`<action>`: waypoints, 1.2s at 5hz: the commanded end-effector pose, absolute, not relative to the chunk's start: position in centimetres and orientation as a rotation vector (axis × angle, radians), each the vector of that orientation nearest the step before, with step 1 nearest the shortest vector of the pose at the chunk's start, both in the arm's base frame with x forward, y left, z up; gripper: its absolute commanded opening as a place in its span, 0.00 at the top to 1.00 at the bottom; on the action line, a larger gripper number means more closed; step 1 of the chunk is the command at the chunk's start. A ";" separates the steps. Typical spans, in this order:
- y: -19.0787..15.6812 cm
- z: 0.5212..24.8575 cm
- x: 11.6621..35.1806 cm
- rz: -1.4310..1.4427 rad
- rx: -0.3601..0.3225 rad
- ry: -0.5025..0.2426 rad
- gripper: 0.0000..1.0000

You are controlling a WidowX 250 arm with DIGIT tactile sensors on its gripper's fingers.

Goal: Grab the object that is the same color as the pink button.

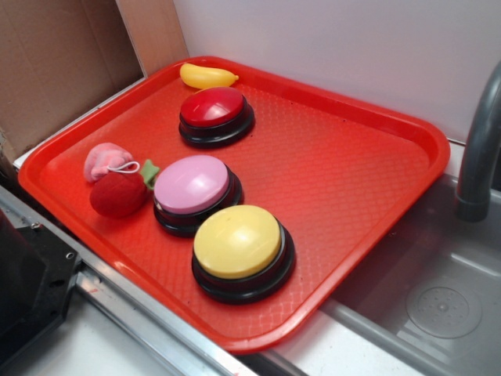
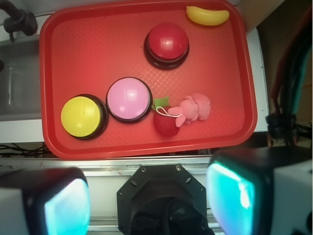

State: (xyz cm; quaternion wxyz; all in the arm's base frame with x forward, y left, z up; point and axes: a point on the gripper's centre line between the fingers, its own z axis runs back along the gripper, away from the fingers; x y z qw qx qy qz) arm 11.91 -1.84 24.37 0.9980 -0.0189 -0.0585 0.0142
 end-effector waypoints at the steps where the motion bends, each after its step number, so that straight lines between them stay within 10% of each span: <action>1: -1.8 24.4 11.9 0.028 -0.038 -0.117 0.00; 4: 1.7 21.6 14.2 0.687 -0.222 -0.133 0.00; 6: 5.3 15.6 17.0 1.191 -0.268 -0.166 0.00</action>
